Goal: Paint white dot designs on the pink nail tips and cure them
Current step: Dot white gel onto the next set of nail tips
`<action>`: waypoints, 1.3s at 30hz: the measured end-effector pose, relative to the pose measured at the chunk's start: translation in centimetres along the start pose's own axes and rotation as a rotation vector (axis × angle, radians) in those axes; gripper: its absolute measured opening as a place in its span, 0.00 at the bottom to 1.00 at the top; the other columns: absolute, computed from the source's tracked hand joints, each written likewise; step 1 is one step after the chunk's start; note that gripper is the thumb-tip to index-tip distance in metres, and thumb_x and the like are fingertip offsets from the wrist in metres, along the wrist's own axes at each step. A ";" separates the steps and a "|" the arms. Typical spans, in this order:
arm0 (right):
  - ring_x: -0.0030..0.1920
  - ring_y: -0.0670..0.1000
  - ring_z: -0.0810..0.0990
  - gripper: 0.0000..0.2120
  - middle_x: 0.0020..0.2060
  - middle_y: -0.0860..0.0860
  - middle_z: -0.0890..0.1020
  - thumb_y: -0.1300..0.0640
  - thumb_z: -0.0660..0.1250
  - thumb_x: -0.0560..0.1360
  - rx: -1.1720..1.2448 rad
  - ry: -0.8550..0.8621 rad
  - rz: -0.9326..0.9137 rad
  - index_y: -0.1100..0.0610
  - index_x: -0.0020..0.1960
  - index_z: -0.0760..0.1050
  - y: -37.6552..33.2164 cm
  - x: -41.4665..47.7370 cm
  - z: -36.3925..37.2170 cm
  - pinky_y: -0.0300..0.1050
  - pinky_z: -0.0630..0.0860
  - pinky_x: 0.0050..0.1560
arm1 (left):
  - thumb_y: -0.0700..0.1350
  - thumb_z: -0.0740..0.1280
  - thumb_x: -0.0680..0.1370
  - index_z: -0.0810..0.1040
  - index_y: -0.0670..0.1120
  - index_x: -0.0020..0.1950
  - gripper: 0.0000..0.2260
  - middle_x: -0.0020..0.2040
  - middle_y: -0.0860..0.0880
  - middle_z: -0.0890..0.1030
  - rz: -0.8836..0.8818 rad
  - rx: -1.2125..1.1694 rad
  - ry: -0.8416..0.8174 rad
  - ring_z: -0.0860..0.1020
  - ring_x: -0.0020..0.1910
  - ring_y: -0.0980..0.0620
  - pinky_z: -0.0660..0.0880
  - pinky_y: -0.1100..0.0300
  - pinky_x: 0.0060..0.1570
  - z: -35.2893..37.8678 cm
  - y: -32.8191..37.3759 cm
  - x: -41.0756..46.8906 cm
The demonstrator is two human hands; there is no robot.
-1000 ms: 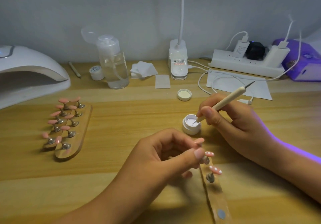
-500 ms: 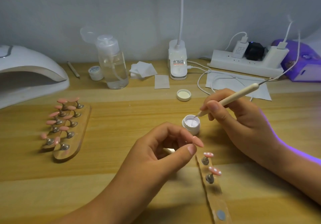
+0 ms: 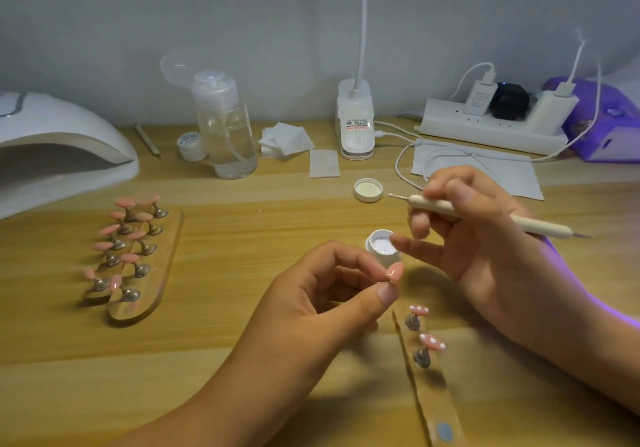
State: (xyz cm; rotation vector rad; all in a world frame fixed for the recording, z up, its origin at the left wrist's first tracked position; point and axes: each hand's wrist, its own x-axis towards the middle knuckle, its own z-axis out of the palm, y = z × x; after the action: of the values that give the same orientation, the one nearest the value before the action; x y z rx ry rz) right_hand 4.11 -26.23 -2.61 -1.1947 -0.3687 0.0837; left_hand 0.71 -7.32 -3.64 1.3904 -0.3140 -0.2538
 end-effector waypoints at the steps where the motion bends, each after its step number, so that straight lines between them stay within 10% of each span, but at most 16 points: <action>1: 0.37 0.44 0.77 0.08 0.34 0.47 0.77 0.49 0.74 0.69 0.001 -0.018 0.013 0.51 0.41 0.77 0.0 -0.1 0.1 0.47 0.79 0.47 | 0.50 0.73 0.66 0.81 0.52 0.40 0.06 0.36 0.53 0.80 -0.004 0.010 -0.003 0.76 0.34 0.58 0.74 0.68 0.38 0.0 0.0 0.0; 14: 0.26 0.45 0.65 0.13 0.23 0.47 0.69 0.57 0.70 0.67 -0.005 0.033 0.073 0.53 0.28 0.68 -0.5 -0.8 1.8 0.34 0.76 0.30 | 0.50 0.74 0.67 0.81 0.51 0.40 0.06 0.50 0.53 0.85 -0.011 0.094 -0.060 0.80 0.46 0.55 0.76 0.61 0.47 0.1 0.0 0.0; 39: 0.27 0.45 0.65 0.11 0.24 0.49 0.69 0.58 0.70 0.65 0.033 0.011 0.164 0.52 0.28 0.69 -0.3 -0.6 1.6 0.33 0.73 0.26 | 0.50 0.75 0.66 0.79 0.51 0.39 0.07 0.44 0.52 0.85 0.004 0.114 -0.029 0.77 0.41 0.57 0.73 0.66 0.41 0.1 -0.1 0.0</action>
State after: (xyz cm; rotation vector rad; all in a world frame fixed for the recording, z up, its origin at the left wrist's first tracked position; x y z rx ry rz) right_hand 2.99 -25.07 -1.91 -1.1913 -0.2584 0.2246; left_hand 0.62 -7.43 -3.68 1.4992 -0.3598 -0.2564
